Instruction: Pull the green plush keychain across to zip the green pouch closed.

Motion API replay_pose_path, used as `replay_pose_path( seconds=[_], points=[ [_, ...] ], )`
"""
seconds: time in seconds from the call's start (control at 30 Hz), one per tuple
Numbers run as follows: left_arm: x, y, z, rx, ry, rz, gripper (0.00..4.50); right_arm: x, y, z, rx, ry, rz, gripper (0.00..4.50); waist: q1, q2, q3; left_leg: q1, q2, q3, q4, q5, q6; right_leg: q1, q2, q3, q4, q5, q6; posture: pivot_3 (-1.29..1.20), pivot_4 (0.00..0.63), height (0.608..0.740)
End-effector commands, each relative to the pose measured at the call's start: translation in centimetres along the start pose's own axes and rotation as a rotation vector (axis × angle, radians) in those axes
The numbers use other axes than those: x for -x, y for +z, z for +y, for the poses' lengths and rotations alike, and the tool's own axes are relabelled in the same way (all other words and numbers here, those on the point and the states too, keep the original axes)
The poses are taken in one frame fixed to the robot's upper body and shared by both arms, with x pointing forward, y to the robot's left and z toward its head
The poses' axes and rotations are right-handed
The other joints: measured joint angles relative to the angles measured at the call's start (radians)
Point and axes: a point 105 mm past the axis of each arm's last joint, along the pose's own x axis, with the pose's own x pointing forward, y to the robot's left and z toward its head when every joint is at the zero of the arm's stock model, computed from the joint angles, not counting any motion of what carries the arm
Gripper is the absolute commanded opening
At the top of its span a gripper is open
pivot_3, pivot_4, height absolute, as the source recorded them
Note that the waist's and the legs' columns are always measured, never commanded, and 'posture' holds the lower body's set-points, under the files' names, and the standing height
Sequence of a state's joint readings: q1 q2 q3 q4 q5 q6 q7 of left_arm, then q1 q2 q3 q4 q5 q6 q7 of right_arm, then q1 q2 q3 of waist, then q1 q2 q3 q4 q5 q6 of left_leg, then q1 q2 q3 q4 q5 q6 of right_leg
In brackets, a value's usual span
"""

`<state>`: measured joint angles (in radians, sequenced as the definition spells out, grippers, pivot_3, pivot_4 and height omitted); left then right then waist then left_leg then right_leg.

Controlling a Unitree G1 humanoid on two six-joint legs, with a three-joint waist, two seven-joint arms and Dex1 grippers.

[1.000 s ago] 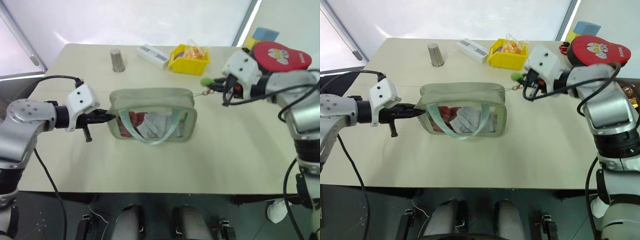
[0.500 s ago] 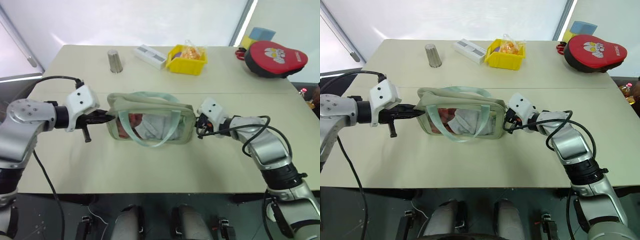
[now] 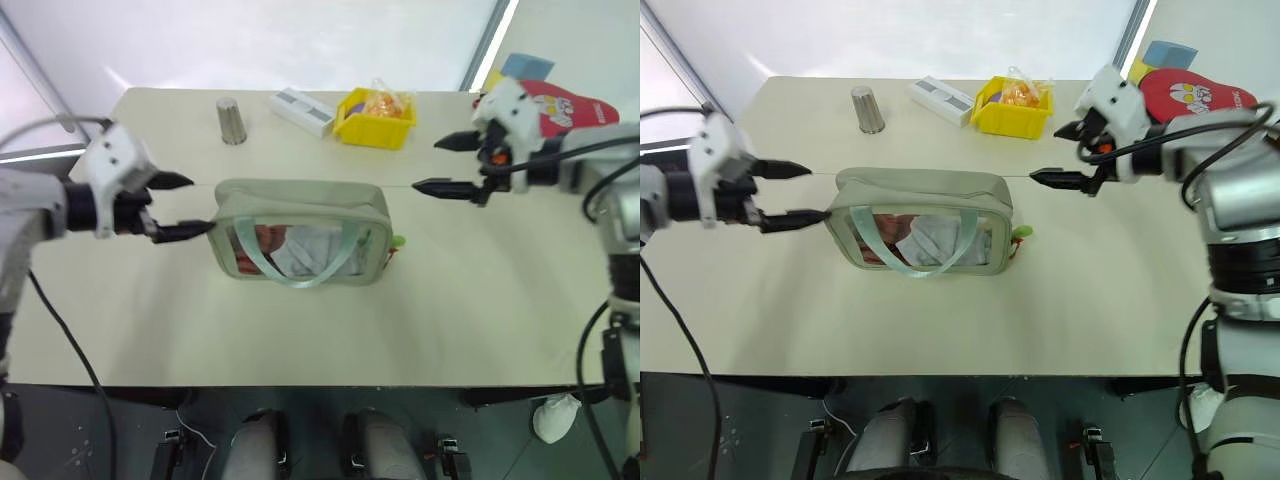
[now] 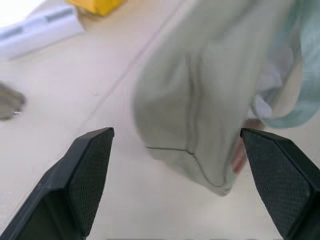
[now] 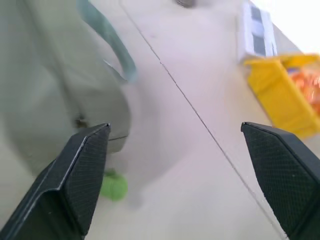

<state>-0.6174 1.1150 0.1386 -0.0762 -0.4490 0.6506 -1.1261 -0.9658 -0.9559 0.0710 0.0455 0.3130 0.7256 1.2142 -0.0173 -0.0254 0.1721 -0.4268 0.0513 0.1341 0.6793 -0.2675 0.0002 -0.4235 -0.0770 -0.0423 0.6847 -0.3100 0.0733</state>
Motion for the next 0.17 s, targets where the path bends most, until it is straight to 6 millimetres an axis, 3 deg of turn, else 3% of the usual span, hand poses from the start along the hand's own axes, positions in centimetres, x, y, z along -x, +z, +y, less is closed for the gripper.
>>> replay_pose_path(
  seconds=[0.03, 0.17],
  points=[
    [1.31, 0.9, 1.17, 0.013, 0.031, -0.031, 4.47, 0.89, 2.32, 1.87, 0.034, 0.146, -0.05, 4.48, 0.0, 0.0, 0.0, 0.0, 0.0, 0.0, 0.0, 0.0, 0.0, 0.0, 0.0, 0.0, 0.0, 0.0, 0.0, 0.0, 0.15, 0.74],
    [1.08, 0.99, 1.26, 0.013, 0.038, -0.049, 4.47, 0.53, 2.85, 2.67, 0.038, 0.174, -0.073, 4.48, 0.0, 0.0, 0.0, -0.001, 0.0, 0.0, 0.0, 0.0, 0.0, -0.001, 0.0, 0.0, 0.0, 0.0, 0.0, 0.0, 0.15, 0.74]
  ],
)
